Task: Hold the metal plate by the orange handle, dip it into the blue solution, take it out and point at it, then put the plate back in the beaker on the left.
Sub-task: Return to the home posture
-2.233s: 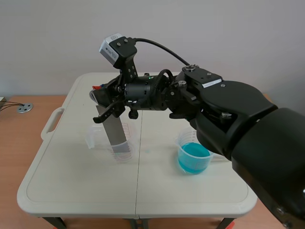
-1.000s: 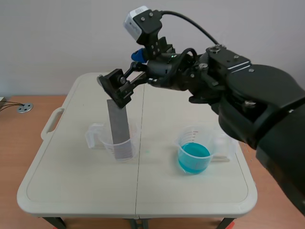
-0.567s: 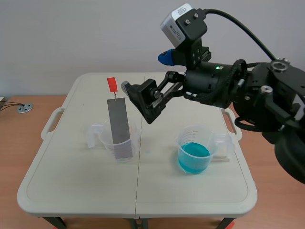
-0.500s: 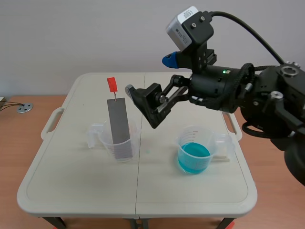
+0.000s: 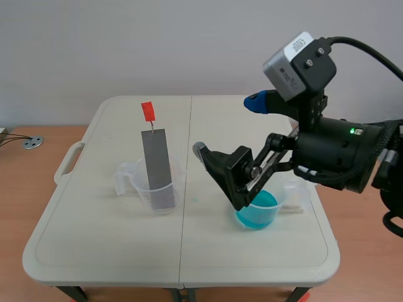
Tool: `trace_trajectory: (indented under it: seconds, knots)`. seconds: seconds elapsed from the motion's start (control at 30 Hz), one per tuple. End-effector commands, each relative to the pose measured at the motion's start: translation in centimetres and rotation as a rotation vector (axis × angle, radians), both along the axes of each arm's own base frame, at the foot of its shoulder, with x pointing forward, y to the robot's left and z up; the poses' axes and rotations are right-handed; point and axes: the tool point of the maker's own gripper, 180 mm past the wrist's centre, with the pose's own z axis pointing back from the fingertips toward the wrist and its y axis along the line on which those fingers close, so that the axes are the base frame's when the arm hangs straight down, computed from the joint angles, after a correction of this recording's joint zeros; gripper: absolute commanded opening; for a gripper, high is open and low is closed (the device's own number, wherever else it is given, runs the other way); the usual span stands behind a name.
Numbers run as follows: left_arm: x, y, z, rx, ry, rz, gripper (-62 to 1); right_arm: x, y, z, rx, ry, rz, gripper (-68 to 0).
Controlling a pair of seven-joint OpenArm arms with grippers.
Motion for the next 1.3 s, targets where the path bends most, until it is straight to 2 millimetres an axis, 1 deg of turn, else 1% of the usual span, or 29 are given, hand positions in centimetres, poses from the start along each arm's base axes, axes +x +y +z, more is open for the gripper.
trace_trajectory:
  seconds: [0.0,0.13,0.3,0.4,0.53,0.67,0.8,0.9,0.97,1.27]
  knots:
    - [0.7,-2.5,1.3,-0.049,-0.059,-0.047,1.4,-0.1,-0.4,1.0,0.013,-0.029,-0.004,-1.2]
    - [1.6,-8.2,3.7,-0.139,-0.135,-0.162,1.4,-1.1,-1.4,0.5,0.009,-0.015,-0.027,-1.2]
    - [0.8,-14.6,5.5,-0.243,-0.171,-0.3,1.4,-2.3,-2.6,-0.5,0.008,0.017,-0.049,-1.2]
    - [-0.1,-17.7,5.9,-0.281,-0.183,-0.361,1.4,-2.9,-3.4,-0.9,0.012,0.031,-0.064,-1.2]
    - [-1.4,-21.0,5.0,-0.316,-0.163,-0.417,1.4,-3.5,-4.4,-1.2,0.021,0.04,-0.094,-1.2]
    - [-2.3,-23.0,4.0,-0.366,-0.154,-0.424,1.4,-4.1,-5.2,-0.9,0.035,0.035,-0.115,-1.2]
    - [-3.0,-24.6,3.0,-0.372,-0.132,-0.446,1.4,-4.7,-5.6,-0.7,0.038,0.035,-0.125,-1.2]
    - [-3.2,-25.0,3.0,-0.385,-0.134,-0.453,1.4,-5.2,-5.6,-0.5,0.045,0.038,-0.124,-1.2]
    - [-3.2,-25.2,3.4,-0.39,-0.149,-0.46,1.4,-5.4,-5.5,-0.5,0.048,0.04,-0.124,-1.2]
    - [-3.3,-25.2,3.4,-0.394,-0.149,-0.463,1.4,-5.4,-5.6,-0.5,0.041,0.037,-0.125,-1.2]
